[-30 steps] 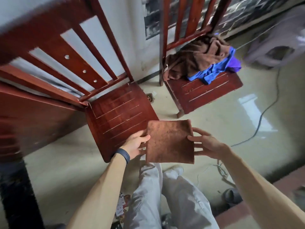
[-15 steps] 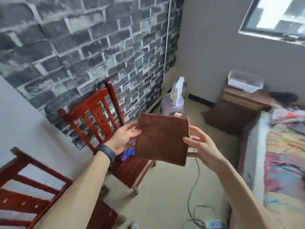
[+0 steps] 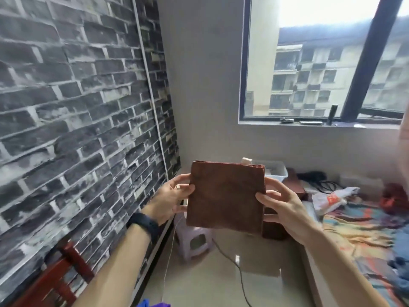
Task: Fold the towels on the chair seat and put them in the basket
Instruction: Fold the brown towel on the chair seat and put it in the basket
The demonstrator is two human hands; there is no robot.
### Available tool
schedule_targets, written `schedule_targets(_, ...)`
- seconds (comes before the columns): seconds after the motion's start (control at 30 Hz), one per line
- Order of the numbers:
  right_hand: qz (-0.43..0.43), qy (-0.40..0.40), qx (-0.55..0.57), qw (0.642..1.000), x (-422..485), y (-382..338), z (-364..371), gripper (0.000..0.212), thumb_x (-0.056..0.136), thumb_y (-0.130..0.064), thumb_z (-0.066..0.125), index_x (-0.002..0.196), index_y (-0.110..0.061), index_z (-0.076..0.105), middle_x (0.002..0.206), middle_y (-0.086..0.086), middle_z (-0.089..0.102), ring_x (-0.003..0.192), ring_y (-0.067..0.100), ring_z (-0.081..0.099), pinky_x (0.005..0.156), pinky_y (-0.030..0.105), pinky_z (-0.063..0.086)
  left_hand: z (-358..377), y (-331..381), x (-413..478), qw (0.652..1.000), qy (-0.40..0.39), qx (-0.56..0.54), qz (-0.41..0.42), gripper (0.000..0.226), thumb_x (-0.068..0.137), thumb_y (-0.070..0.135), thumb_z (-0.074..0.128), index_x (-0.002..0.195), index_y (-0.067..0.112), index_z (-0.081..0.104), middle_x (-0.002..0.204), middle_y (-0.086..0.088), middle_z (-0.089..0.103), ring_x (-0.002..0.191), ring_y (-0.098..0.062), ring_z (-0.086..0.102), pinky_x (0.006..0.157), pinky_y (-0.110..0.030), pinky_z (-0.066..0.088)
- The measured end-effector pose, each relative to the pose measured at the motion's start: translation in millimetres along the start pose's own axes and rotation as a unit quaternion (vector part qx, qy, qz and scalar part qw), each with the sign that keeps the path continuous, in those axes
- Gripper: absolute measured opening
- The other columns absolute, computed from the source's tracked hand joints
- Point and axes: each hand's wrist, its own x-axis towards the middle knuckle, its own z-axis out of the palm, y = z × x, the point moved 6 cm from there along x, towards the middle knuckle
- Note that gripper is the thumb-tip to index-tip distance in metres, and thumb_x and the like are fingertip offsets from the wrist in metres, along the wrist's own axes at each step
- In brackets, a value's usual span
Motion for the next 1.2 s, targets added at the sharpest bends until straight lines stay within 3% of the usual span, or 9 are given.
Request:
schedule_targets(0.13, -0.023, 0.063, 0.006, 0.998, 50, -10, -36, 0.041, 0.087, -0.011, 0.068, 0.126, -0.026, 0.065, 0.109, 0.016, 0.072, 0.098, 0.028, 0.072, 0.070, 0.048, 0.062, 22, 17, 79, 0.999, -0.051, 0.014, 0.006, 0.041, 0.084, 0.015, 0.071, 0.124, 0.014, 0.062, 0.116, -0.018, 0.067, 0.103, -0.034, 0.065, 0.087, -0.060, 0.053)
schedule_targets(0.33, -0.029, 0.113, -0.005, 0.993, 113, -13, -94, 0.035, 0.092, -0.009, 0.065, 0.123, -0.023, 0.065, 0.108, 0.017, 0.073, 0.095, 0.028, 0.073, 0.068, 0.045, 0.061, 70, 25, 180, 0.995, -0.098, 0.017, 0.001, 0.029, 0.091, 0.007, 0.063, 0.121, 0.010, 0.062, 0.099, -0.010, 0.069, 0.080, -0.020, 0.070, 0.060, -0.036, 0.057)
schedule_targets(0.43, -0.034, 0.132, -0.013, 0.991, 150, -16, -126, 0.031, 0.093, -0.007, 0.064, 0.118, -0.025, 0.067, 0.101, 0.012, 0.075, 0.085, 0.024, 0.075, 0.061, 0.037, 0.060, 94, 24, 233, 0.993, -0.118, 0.013, -0.008, 0.028, 0.091, 0.006, 0.064, 0.118, 0.011, 0.063, 0.095, -0.009, 0.070, 0.086, -0.021, 0.070, 0.061, -0.038, 0.058)
schedule_targets(0.57, -0.049, 0.150, -0.024, 0.987, 207, -17, -176, 0.031, 0.091, -0.005, 0.065, 0.116, -0.022, 0.068, 0.099, 0.013, 0.075, 0.083, 0.024, 0.075, 0.058, 0.039, 0.060, 124, 25, 305, 0.990, -0.134, 0.031, -0.008, 0.030, 0.089, 0.009, 0.067, 0.119, 0.012, 0.063, 0.096, -0.009, 0.070, 0.089, -0.020, 0.070, 0.068, -0.043, 0.059)
schedule_targets(0.67, -0.058, 0.155, -0.023, 0.986, 264, -17, -223, 0.032, 0.088, -0.007, 0.068, 0.116, -0.022, 0.069, 0.098, 0.013, 0.076, 0.083, 0.023, 0.075, 0.067, 0.045, 0.062, 155, 30, 376, 0.991, -0.131, 0.037, 0.004, 0.029, 0.089, 0.009, 0.066, 0.118, 0.012, 0.064, 0.095, -0.010, 0.070, 0.089, -0.021, 0.070, 0.070, -0.044, 0.059)
schedule_targets(0.73, -0.061, 0.152, -0.030, 0.986, 305, -21, -253, 0.037, 0.083, -0.011, 0.071, 0.118, -0.022, 0.069, 0.098, 0.014, 0.076, 0.084, 0.023, 0.074, 0.076, 0.041, 0.062, 175, 35, 420, 0.991, -0.123, 0.042, 0.012, 0.029, 0.089, 0.010, 0.067, 0.118, 0.013, 0.064, 0.096, -0.010, 0.070, 0.092, -0.023, 0.070, 0.074, -0.047, 0.059)
schedule_targets(0.87, -0.044, 0.148, -0.013, 0.988, 378, -27, -307, 0.045, 0.075, -0.020, 0.074, 0.119, -0.021, 0.068, 0.099, 0.016, 0.075, 0.083, 0.025, 0.074, 0.067, 0.037, 0.059, 211, 33, 500, 0.994, -0.101, 0.038, 0.008, 0.027, 0.091, 0.009, 0.065, 0.119, 0.012, 0.064, 0.097, -0.011, 0.069, 0.091, -0.023, 0.071, 0.076, -0.047, 0.060)
schedule_targets(1.07, -0.013, 0.140, -0.021, 0.990, 483, -2, -374, 0.031, 0.091, -0.010, 0.066, 0.121, -0.020, 0.066, 0.097, 0.015, 0.075, 0.085, 0.025, 0.074, 0.061, 0.037, 0.059, 234, 2, 612, 0.995, -0.090, 0.043, -0.027, 0.030, 0.091, 0.018, 0.067, 0.120, 0.018, 0.063, 0.101, -0.009, 0.072, 0.093, -0.020, 0.071, 0.076, -0.041, 0.059)
schedule_targets(1.2, 0.043, 0.134, -0.018, 0.990, 555, 43, -407, 0.040, 0.085, -0.028, 0.074, 0.123, -0.021, 0.065, 0.101, 0.014, 0.075, 0.088, 0.028, 0.074, 0.062, 0.037, 0.058, 240, -39, 689, 0.993, -0.082, 0.043, -0.075, 0.024, 0.094, 0.015, 0.063, 0.118, 0.017, 0.063, 0.099, -0.006, 0.071, 0.090, -0.016, 0.069, 0.071, -0.037, 0.059)
